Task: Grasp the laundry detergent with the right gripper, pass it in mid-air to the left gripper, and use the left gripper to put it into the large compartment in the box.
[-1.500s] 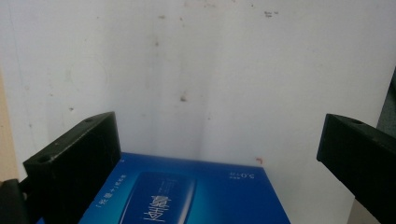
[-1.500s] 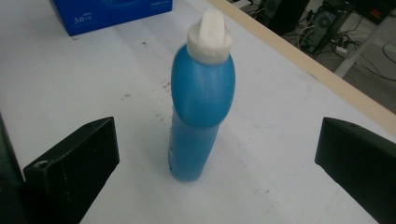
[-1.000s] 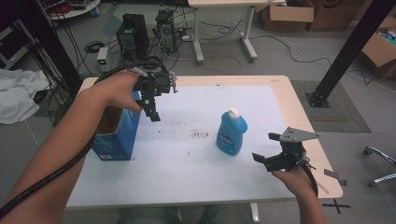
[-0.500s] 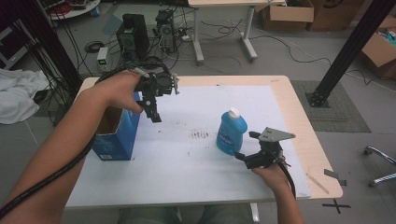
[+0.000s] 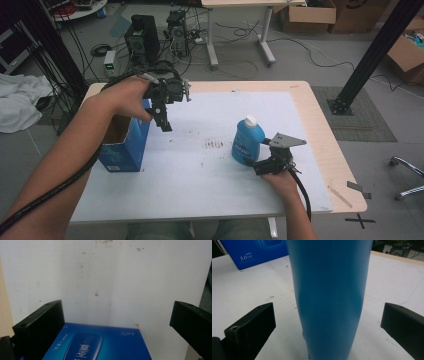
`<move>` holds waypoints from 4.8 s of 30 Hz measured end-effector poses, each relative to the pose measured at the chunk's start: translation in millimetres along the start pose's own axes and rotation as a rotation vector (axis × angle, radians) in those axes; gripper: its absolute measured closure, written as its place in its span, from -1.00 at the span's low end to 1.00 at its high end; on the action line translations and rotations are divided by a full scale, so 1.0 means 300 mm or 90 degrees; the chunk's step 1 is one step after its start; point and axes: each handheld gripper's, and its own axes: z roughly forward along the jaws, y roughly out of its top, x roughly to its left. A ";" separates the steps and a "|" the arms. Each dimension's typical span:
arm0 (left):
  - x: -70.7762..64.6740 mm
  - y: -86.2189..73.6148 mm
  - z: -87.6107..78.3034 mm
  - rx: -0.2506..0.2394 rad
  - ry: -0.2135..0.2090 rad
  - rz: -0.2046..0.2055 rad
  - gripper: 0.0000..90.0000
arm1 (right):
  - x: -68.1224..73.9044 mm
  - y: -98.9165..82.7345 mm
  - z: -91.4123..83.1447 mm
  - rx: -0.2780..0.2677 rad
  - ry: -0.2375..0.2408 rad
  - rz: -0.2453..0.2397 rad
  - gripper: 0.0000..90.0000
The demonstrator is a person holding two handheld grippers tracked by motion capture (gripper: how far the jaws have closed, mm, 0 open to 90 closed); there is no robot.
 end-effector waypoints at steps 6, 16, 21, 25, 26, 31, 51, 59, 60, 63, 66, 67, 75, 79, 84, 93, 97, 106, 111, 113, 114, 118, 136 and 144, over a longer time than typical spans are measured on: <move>0.001 0.002 0.000 -0.001 0.000 0.000 -1.00 | -0.001 -0.003 0.031 -0.008 0.004 0.000 -1.00; 0.001 0.006 0.008 -0.001 -0.003 0.002 -1.00 | 0.003 0.000 0.061 -0.031 0.002 -0.002 -0.89; -0.002 0.005 0.006 0.002 -0.002 0.002 -1.00 | 0.001 -0.002 0.067 -0.034 -0.006 -0.003 -0.78; -0.002 -0.001 0.004 -0.001 -0.001 -0.001 -1.00 | 0.001 -0.001 0.068 -0.039 -0.006 -0.002 -0.70; -0.001 -0.003 0.004 -0.001 -0.002 -0.001 -1.00 | 0.001 -0.001 0.068 -0.039 -0.006 -0.003 -0.69; -0.001 -0.006 0.005 -0.001 -0.001 -0.001 -1.00 | 0.000 -0.001 0.067 -0.039 -0.015 -0.004 -0.63; -0.001 0.006 0.021 0.001 -0.004 0.001 -1.00 | 0.002 -0.003 0.069 -0.040 -0.010 -0.011 -0.34; 0.001 0.001 0.027 0.006 -0.006 0.000 -0.99 | 0.002 -0.005 0.067 -0.045 -0.015 -0.013 -0.25; 0.001 0.002 0.028 0.005 -0.006 0.000 -0.99 | 0.004 -0.005 0.068 -0.045 -0.015 -0.016 -0.22; 0.002 0.003 0.026 0.006 -0.005 0.000 -0.99 | 0.007 -0.005 0.067 -0.045 -0.014 -0.020 -0.18; 0.002 0.004 0.027 0.003 -0.006 0.000 -0.99 | 0.009 -0.006 0.066 -0.046 -0.014 -0.023 -0.13; 0.002 0.004 0.028 0.004 -0.006 0.001 -0.99 | 0.010 -0.006 0.066 -0.047 -0.011 -0.023 -0.08; 0.000 0.007 0.029 0.003 -0.008 0.003 -0.99 | 0.014 -0.003 0.063 -0.045 -0.013 -0.026 -0.04; -0.003 0.007 0.026 0.001 -0.007 0.004 -0.99 | 0.012 0.001 0.059 -0.041 -0.006 -0.020 -0.02; -0.006 0.006 0.022 0.004 -0.005 0.005 -0.99 | 0.019 0.021 0.038 -0.038 0.008 -0.027 -0.02; -0.031 0.008 0.002 0.001 -0.006 0.011 -0.99 | 0.067 0.150 -0.002 -0.037 0.069 -0.081 -0.02; -0.053 0.014 -0.002 0.003 -0.012 0.022 -0.99 | 0.087 0.185 0.013 -0.028 0.127 -0.088 -0.02; -0.129 0.040 -0.006 0.010 -0.024 0.054 -1.00 | 0.171 0.205 0.114 0.014 0.224 -0.126 -0.02; -0.172 0.059 -0.006 0.016 -0.030 0.068 -1.00 | 0.222 0.209 0.170 0.025 0.264 -0.140 -0.02; -0.187 0.068 -0.007 0.015 -0.030 0.073 -1.00 | 0.241 0.213 0.189 0.028 0.277 -0.145 -0.02; -0.194 0.073 -0.009 0.018 -0.031 0.076 -1.00 | 0.250 0.214 0.199 0.029 0.285 -0.145 -0.02; -0.226 0.094 -0.009 0.015 -0.032 0.089 -1.00 | 0.280 0.219 0.233 0.027 0.310 -0.154 -0.01; -0.308 0.149 -0.001 0.024 -0.018 0.132 -1.00 | 0.364 0.264 0.324 0.021 0.355 -0.171 0.00; -0.316 0.152 0.016 0.031 -0.019 0.131 -0.99 | 0.380 0.284 0.331 0.013 0.360 -0.180 -0.01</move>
